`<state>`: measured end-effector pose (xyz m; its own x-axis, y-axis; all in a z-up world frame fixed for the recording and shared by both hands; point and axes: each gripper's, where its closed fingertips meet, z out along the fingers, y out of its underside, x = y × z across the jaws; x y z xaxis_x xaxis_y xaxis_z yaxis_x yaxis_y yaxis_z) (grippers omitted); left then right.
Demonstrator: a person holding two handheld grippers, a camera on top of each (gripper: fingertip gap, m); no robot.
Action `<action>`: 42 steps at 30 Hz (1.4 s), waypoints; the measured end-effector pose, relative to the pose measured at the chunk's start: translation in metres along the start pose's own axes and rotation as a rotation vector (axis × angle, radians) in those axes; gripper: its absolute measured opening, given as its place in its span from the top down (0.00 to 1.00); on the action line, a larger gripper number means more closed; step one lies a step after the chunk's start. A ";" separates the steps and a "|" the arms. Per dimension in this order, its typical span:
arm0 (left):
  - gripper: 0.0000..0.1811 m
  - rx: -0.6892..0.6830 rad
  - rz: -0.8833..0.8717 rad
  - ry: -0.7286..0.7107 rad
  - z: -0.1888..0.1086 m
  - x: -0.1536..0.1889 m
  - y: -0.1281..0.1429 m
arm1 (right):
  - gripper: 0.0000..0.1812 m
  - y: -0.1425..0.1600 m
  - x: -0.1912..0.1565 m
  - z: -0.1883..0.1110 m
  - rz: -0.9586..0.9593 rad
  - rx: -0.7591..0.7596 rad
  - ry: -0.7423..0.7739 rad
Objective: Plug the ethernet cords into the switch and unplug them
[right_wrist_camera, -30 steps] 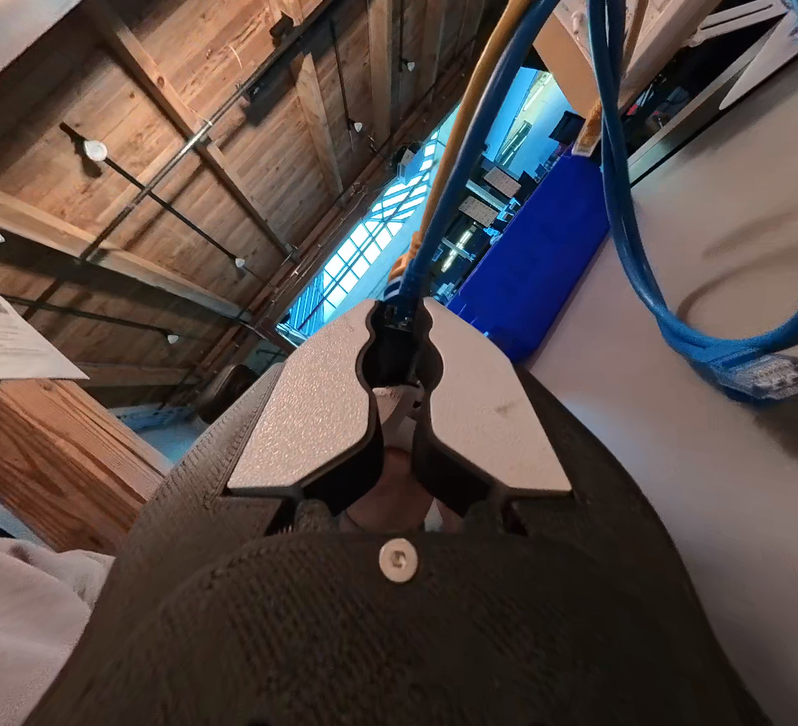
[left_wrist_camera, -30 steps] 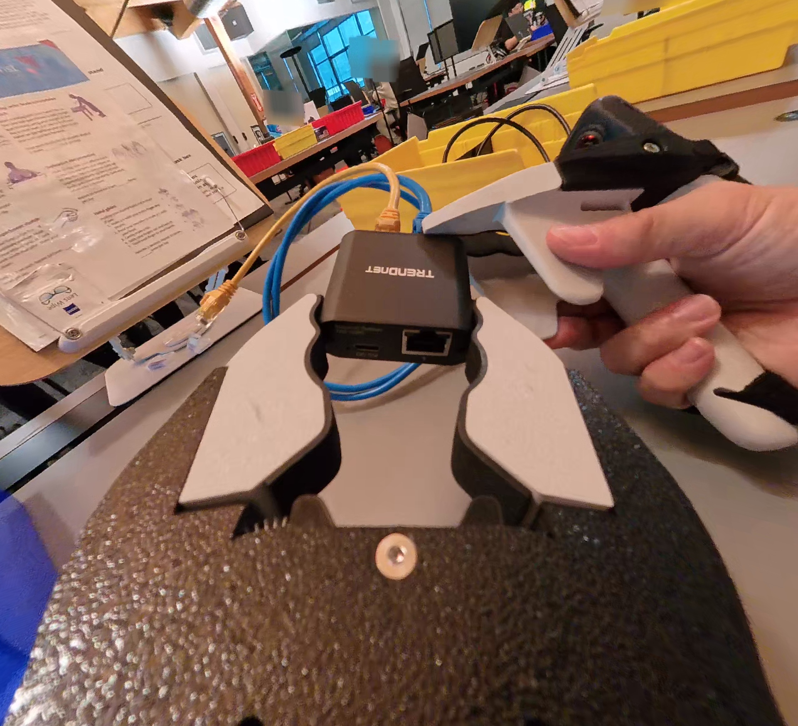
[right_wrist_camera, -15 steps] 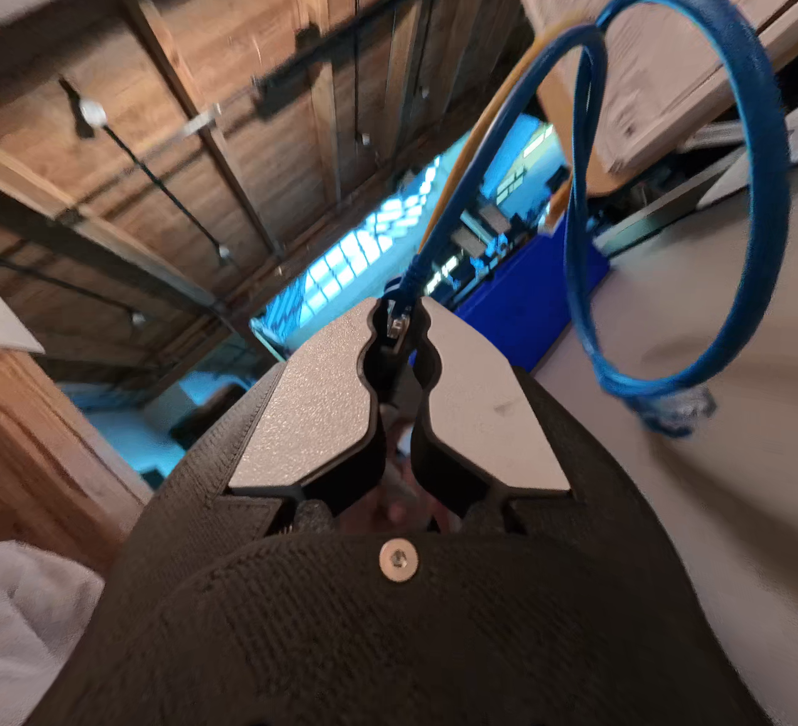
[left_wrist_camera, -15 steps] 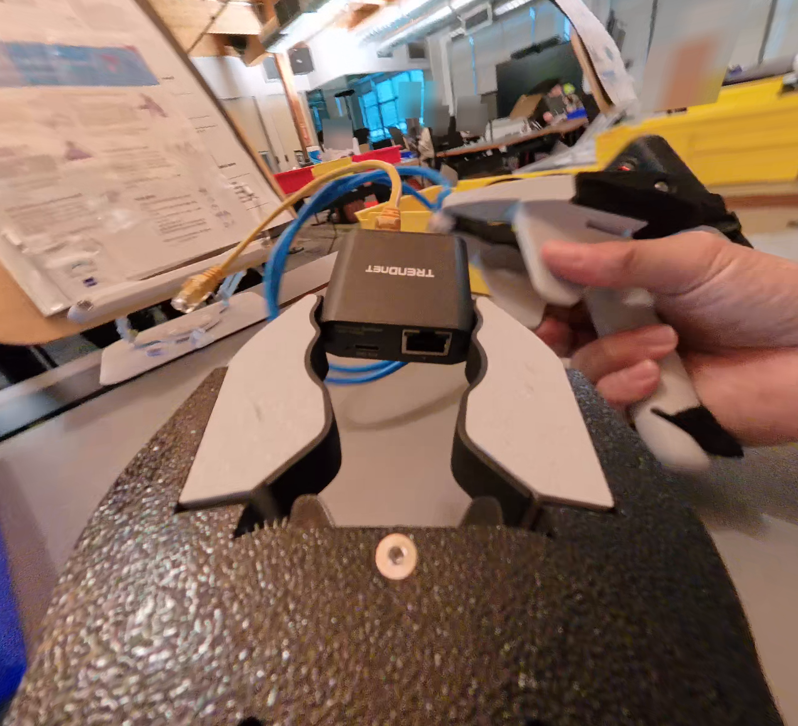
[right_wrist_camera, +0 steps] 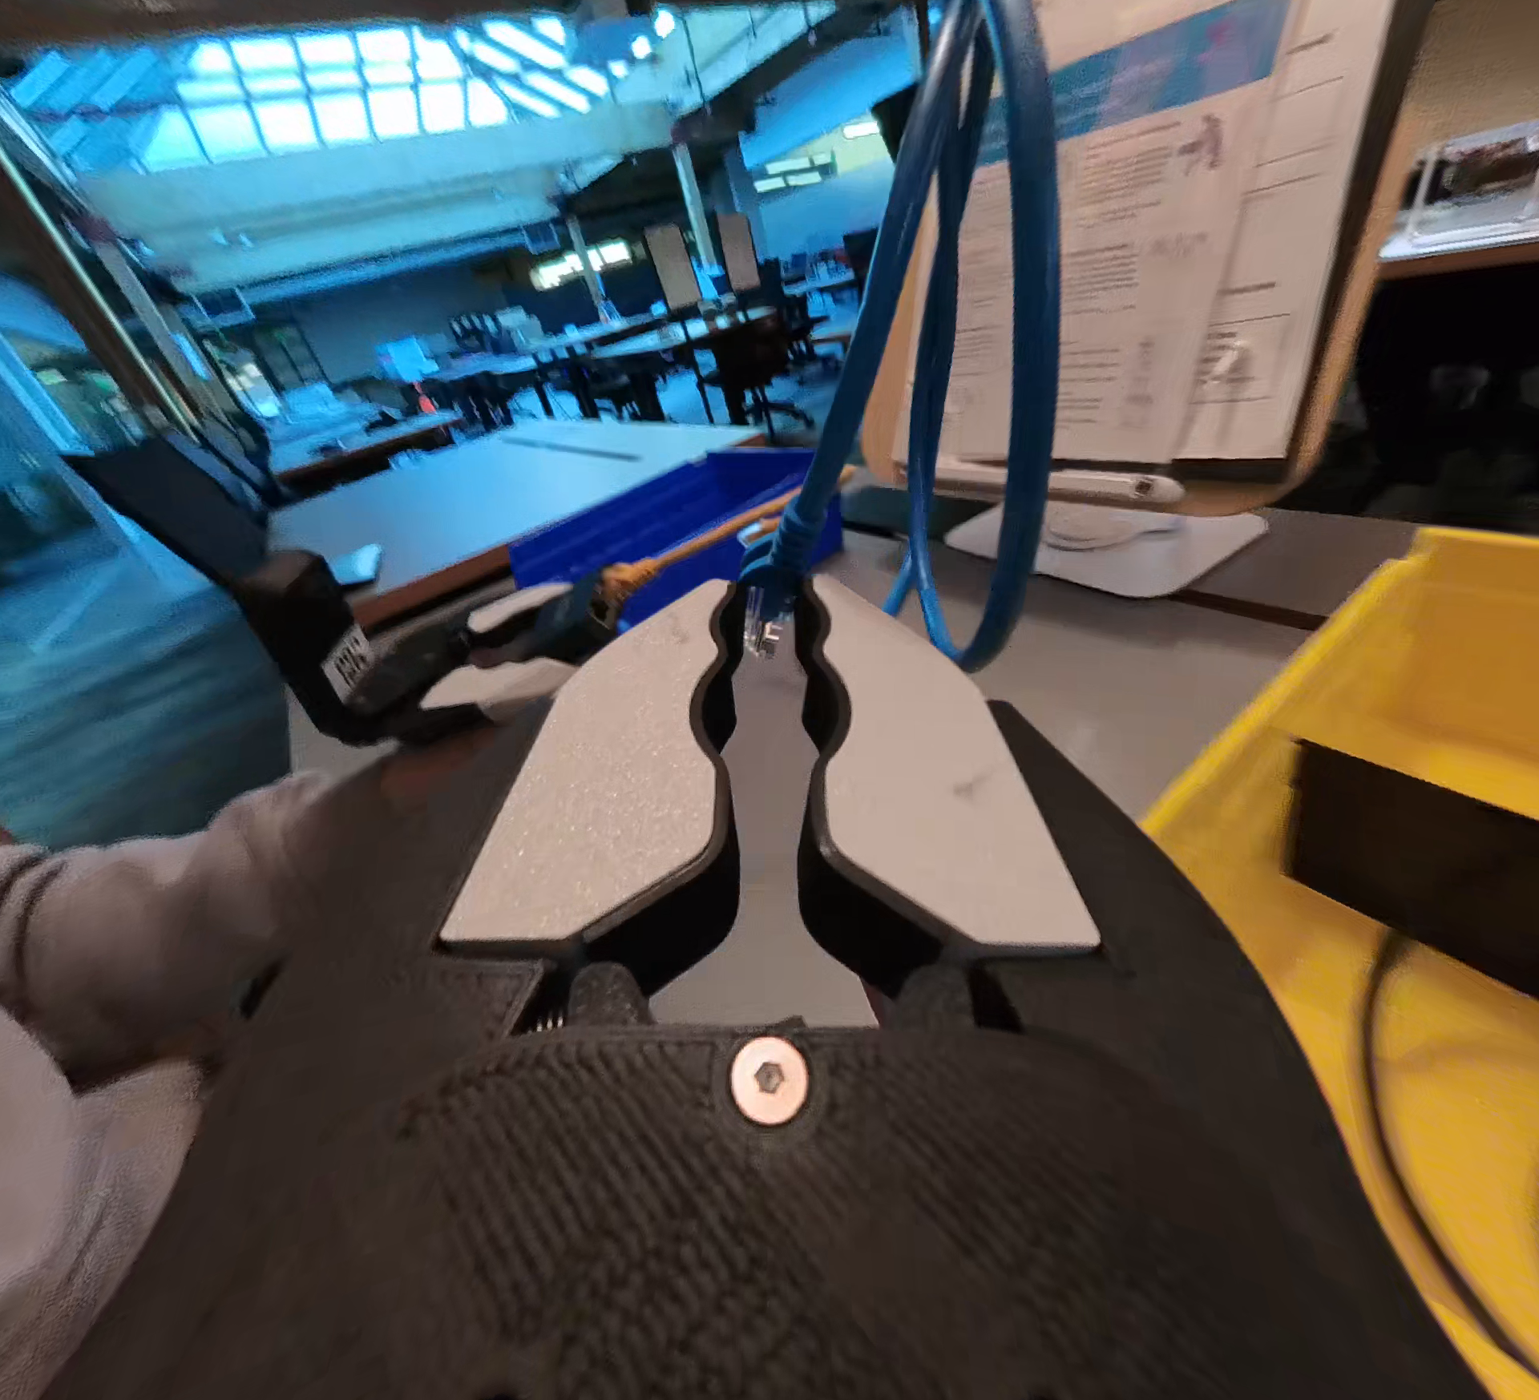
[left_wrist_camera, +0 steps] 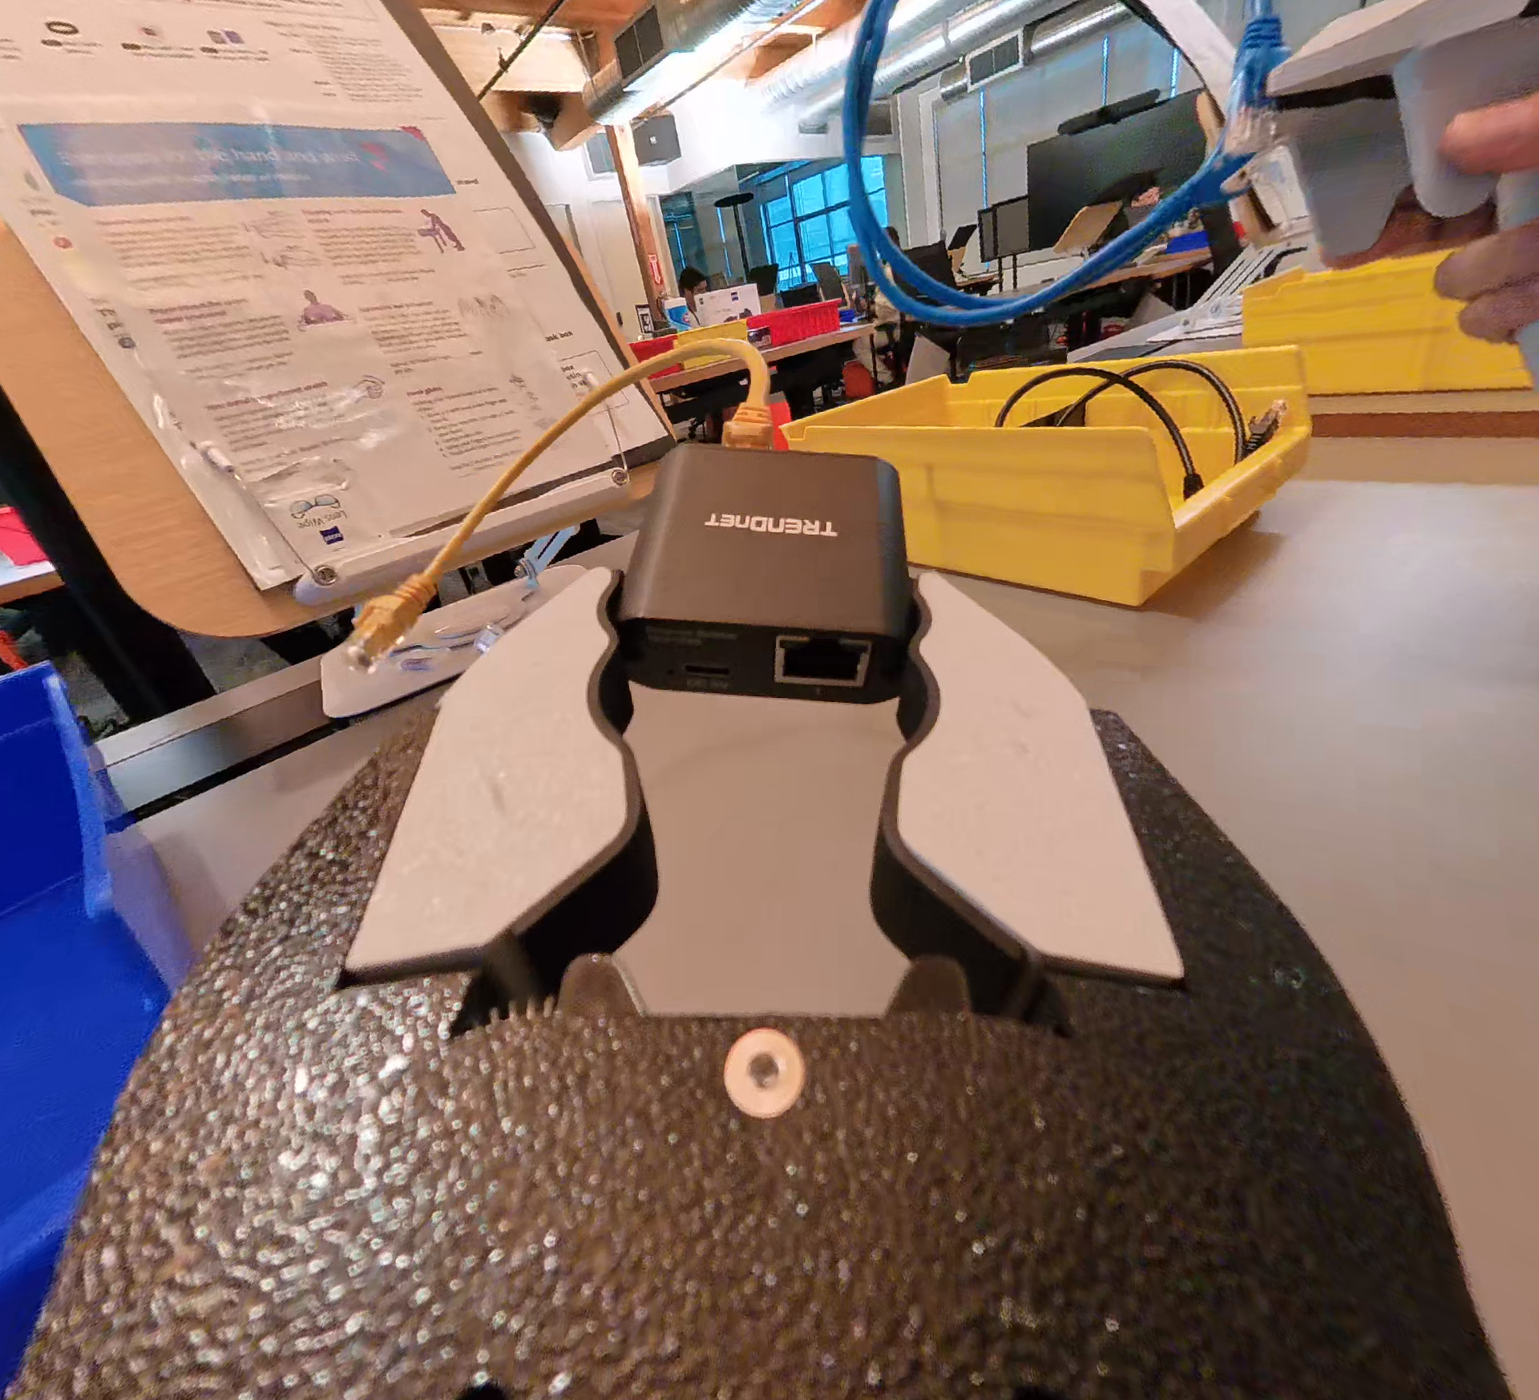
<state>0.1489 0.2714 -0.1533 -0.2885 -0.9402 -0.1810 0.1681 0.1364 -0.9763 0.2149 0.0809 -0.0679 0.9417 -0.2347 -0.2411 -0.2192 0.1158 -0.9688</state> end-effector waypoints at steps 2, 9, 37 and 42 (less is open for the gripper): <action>0.66 -0.005 0.001 0.005 0.000 0.000 0.001 | 0.93 -0.007 0.024 -0.017 -0.013 -0.049 0.049; 0.66 -0.013 -0.003 0.025 0.001 0.004 0.004 | 0.93 0.030 0.119 -0.070 0.206 -0.277 0.071; 0.66 -0.059 0.000 0.332 0.005 0.060 0.019 | 0.77 0.124 -0.066 0.104 0.757 0.038 -0.261; 0.66 -0.070 0.030 0.333 0.006 0.063 0.020 | 0.87 0.117 -0.056 0.099 0.831 0.156 -0.231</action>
<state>0.1396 0.2131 -0.1835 -0.5783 -0.7835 -0.2274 0.1192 0.1946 -0.9736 0.1621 0.2031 -0.1618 0.5247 0.1832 -0.8313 -0.8356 0.2971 -0.4620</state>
